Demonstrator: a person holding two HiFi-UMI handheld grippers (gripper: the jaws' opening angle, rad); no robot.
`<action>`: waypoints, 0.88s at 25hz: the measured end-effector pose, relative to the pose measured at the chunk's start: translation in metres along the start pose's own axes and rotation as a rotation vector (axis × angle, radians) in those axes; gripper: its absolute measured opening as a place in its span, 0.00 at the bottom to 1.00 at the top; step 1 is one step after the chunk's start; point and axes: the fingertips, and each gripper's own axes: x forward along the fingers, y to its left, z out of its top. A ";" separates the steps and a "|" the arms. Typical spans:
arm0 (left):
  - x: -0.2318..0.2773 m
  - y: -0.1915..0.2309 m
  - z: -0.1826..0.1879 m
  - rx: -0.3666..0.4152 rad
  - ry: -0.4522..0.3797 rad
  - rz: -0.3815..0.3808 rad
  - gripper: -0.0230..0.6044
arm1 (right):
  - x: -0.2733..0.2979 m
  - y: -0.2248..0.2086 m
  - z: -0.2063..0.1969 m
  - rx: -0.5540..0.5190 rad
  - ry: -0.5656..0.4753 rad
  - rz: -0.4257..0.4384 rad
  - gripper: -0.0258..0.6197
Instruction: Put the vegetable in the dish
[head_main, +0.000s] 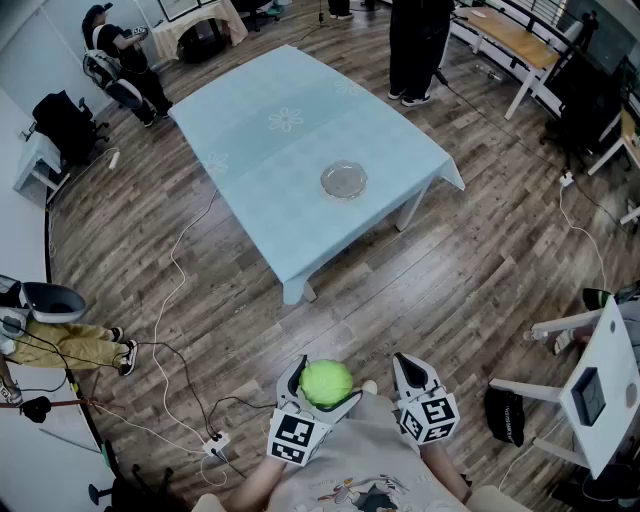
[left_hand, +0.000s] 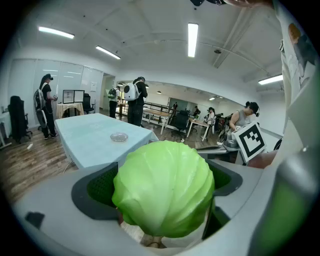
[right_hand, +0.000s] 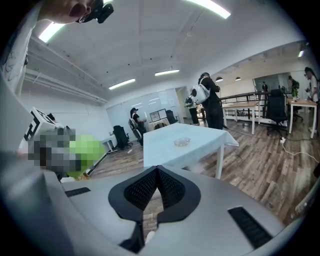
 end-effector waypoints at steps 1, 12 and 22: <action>-0.005 -0.010 -0.006 -0.004 0.017 0.005 0.90 | -0.011 -0.002 -0.006 0.009 0.002 -0.008 0.07; -0.022 -0.069 -0.015 0.053 0.014 0.057 0.90 | -0.063 0.022 -0.015 -0.022 -0.041 0.124 0.08; -0.008 -0.079 -0.001 0.031 -0.028 0.121 0.90 | -0.070 -0.011 -0.009 0.008 -0.087 0.102 0.08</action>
